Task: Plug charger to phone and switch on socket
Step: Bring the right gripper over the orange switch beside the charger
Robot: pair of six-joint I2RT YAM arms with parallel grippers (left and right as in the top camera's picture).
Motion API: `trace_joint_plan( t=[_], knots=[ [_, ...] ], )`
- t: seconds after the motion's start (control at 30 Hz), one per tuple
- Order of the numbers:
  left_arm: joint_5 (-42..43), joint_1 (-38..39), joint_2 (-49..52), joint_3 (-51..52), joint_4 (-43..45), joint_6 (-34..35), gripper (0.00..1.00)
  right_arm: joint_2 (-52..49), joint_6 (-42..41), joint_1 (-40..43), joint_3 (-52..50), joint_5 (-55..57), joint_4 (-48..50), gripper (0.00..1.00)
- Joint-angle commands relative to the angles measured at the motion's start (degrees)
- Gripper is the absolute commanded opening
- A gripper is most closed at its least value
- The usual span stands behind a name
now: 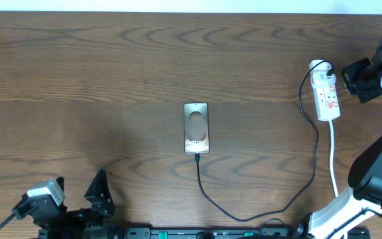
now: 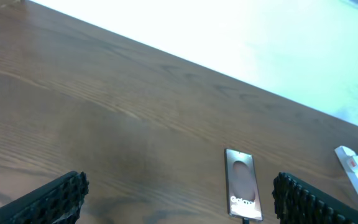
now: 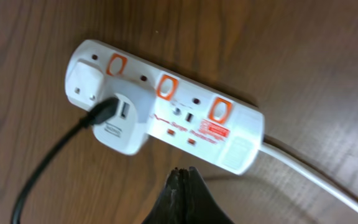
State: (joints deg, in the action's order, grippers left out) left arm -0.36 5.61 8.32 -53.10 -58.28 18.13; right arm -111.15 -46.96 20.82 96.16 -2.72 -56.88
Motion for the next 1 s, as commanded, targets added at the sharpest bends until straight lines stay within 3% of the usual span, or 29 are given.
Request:
trace_joint_plan(
  t=[0.0, 0.47, 0.97],
  knots=[
    [-0.55, -0.35, -1.09, -0.39, 0.00, -0.28, 0.97, -3.28, -2.01, 0.37, 2.16, -0.94, -0.04, 0.01],
    [-0.55, -0.35, -1.09, -0.39, 0.00, -0.28, 0.97, -11.39, -5.33, 0.35, 2.21, -5.62, 6.21, 0.01],
    [-0.55, -0.35, -1.09, -0.39, 0.00, -0.28, 0.97, -11.78, -7.91, 0.35, 2.19, -5.33, 9.09, 0.01]
  ],
)
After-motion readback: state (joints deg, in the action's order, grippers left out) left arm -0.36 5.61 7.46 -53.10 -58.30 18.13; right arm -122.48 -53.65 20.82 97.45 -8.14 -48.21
